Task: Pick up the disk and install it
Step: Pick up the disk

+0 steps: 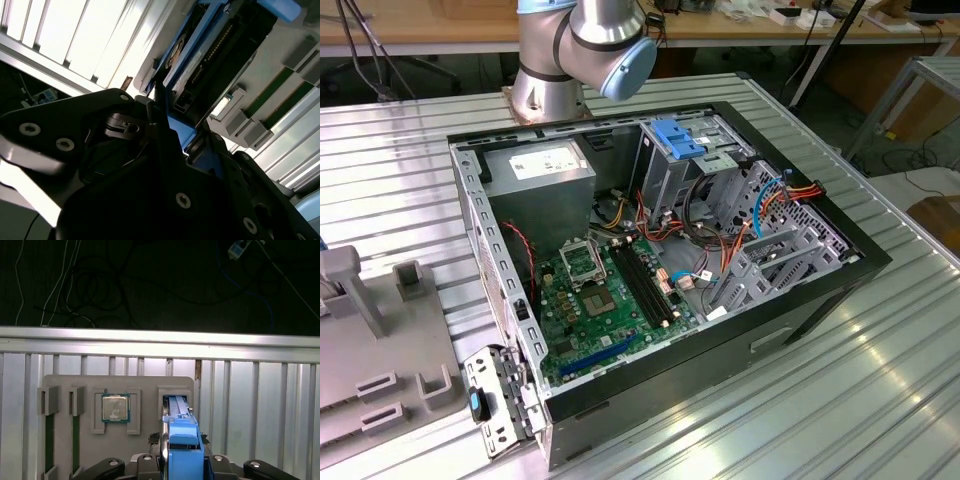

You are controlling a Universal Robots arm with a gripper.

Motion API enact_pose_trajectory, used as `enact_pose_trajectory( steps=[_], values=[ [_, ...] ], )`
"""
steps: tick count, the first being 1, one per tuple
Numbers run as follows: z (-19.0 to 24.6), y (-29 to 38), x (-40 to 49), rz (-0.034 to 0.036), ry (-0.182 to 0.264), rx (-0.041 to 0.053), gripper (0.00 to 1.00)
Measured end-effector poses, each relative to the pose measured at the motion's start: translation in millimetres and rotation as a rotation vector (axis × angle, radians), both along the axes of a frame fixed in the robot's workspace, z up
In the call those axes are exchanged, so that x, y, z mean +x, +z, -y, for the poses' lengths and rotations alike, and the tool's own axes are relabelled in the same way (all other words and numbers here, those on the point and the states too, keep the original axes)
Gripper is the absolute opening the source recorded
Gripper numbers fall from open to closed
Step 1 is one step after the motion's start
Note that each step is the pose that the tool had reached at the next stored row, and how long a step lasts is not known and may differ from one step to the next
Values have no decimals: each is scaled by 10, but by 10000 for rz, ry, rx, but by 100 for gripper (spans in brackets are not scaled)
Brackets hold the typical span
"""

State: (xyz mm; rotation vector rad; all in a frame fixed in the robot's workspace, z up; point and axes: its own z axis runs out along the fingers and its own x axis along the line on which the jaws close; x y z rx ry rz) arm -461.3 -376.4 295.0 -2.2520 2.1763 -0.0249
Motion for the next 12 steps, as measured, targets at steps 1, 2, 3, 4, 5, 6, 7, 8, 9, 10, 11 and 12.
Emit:
enact_pose_trajectory(
  steps=[1,2,3,4,5,6,7,8,9,10,11,12],
  values=[
    [0,0,0,1,-25,1,37],
    [0,0,0,0,-117,0,37],
    [0,-1,0,1,-261,1,37],
    [0,-1,0,0,-331,0,37],
    [-1,-1,0,1,-385,0,37],
    [-3,-2,0,1,-445,1,37],
    [-4,-1,0,0,-531,0,37],
    [-4,-2,0,0,-636,0,37],
    [-6,-2,0,0,-739,1,37],
    [-6,-2,0,0,-757,0,37],
    [-6,-2,0,0,-762,0,37],
    [-6,-2,0,0,-766,0,37]
  ],
)
